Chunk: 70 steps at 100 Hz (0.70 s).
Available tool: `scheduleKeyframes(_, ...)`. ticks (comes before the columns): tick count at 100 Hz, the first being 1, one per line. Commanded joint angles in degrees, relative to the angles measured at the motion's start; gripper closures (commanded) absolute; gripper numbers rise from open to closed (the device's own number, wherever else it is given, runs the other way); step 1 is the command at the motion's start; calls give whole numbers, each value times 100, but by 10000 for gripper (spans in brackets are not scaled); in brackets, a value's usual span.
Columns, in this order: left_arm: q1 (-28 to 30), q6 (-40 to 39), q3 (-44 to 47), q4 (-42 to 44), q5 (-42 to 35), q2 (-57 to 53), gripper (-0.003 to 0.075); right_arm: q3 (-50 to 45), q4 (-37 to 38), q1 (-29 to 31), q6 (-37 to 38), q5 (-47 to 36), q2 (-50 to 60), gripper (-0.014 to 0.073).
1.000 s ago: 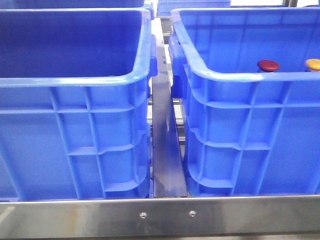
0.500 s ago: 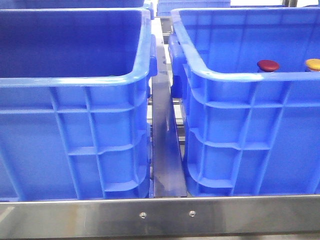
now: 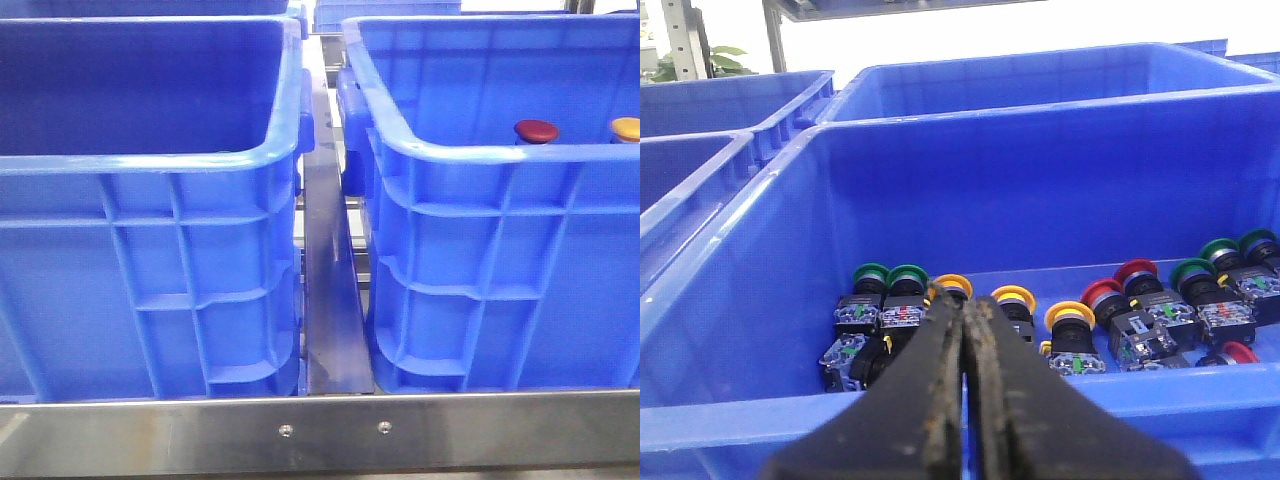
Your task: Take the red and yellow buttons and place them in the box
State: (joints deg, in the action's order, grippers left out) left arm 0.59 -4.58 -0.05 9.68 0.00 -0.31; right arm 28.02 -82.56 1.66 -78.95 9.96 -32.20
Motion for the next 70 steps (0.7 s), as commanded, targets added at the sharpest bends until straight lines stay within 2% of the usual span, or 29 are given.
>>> scheduleKeyframes(1, 15, -18, 268, -51, -466, -182, 739, 148, -33, 26, -42, 7, 4, 662)
scheduleKeyframes(50, 15, -18, 268, -51, -466, -182, 739, 148, 138, 26, 138, -262, 94, 662)
scheduleKeyframes(60, 15, -18, 268, -51, -466, -182, 739, 148, 1025, 26, 794, -268, 272, 662)
scheduleKeyframes(70, 15, -18, 268, -51, -466, -182, 739, 148, 2232, 26, 2143, -268, 528, 662)
